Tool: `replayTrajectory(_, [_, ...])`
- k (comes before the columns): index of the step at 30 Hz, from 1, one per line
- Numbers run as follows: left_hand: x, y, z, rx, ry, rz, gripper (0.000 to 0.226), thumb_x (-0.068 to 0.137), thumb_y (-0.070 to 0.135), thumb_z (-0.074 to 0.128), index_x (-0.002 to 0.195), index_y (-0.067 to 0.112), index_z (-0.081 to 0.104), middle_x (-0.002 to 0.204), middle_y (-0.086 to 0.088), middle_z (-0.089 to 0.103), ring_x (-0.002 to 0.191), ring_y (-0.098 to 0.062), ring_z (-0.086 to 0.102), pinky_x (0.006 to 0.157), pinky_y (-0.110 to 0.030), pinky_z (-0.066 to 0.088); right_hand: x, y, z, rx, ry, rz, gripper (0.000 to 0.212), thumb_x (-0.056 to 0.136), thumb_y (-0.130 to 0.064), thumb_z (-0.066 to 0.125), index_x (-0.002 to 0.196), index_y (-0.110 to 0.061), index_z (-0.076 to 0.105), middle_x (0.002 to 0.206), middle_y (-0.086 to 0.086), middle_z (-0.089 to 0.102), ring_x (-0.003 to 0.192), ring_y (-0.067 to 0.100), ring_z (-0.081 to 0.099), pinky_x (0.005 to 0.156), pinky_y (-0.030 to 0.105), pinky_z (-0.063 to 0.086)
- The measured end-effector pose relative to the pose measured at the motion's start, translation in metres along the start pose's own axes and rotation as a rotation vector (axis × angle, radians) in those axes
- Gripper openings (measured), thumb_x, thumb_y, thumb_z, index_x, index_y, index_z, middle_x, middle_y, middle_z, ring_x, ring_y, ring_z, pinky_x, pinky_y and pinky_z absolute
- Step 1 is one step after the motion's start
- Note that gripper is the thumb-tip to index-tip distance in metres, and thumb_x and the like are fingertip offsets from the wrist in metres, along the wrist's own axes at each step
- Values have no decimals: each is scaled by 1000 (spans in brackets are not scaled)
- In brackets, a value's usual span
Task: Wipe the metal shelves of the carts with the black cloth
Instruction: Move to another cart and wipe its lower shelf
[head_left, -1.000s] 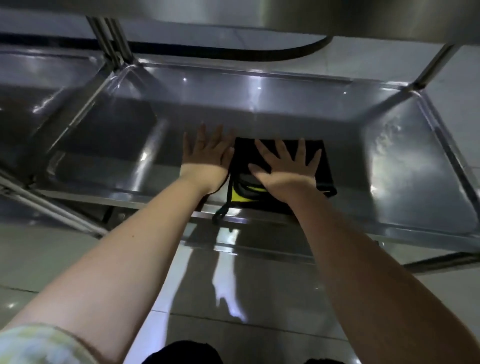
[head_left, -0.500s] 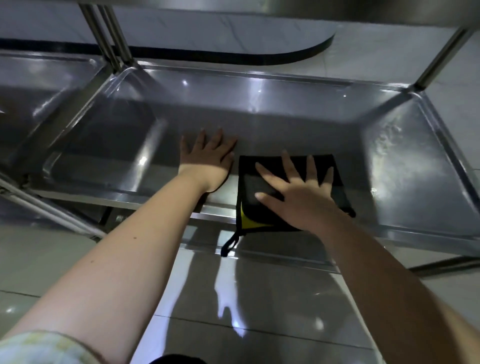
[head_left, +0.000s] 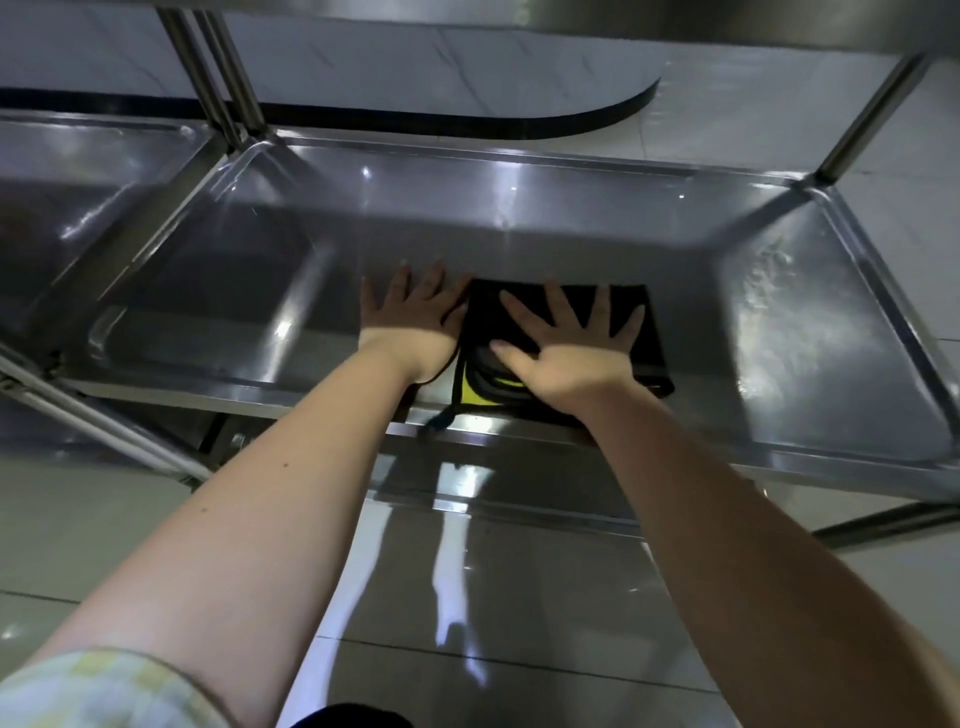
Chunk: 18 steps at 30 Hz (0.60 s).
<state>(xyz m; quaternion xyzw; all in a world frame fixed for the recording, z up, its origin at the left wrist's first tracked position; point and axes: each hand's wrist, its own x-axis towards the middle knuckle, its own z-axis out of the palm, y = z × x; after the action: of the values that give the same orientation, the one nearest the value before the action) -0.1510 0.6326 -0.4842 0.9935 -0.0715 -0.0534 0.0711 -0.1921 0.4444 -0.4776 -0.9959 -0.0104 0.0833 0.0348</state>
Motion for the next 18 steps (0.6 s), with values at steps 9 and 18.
replayTrajectory(9, [-5,3,-8,8,1,22,49,104,47,22,153,46,20,166,10,5,152,-27,-7,115,-65,-10,-24,147,-13,60,-49,328,63,89,-78,20,145,-64,-5,164,-17,-10,150,35,-13,114,66,-9])
replayTrajectory(18, [5,129,17,-48,-3,209,47,105,36,27,152,36,29,166,3,8,152,-28,0,116,-60,-3,-23,145,-11,42,-38,306,64,90,-78,14,146,-61,-10,163,-15,-14,148,38,-17,112,69,-11])
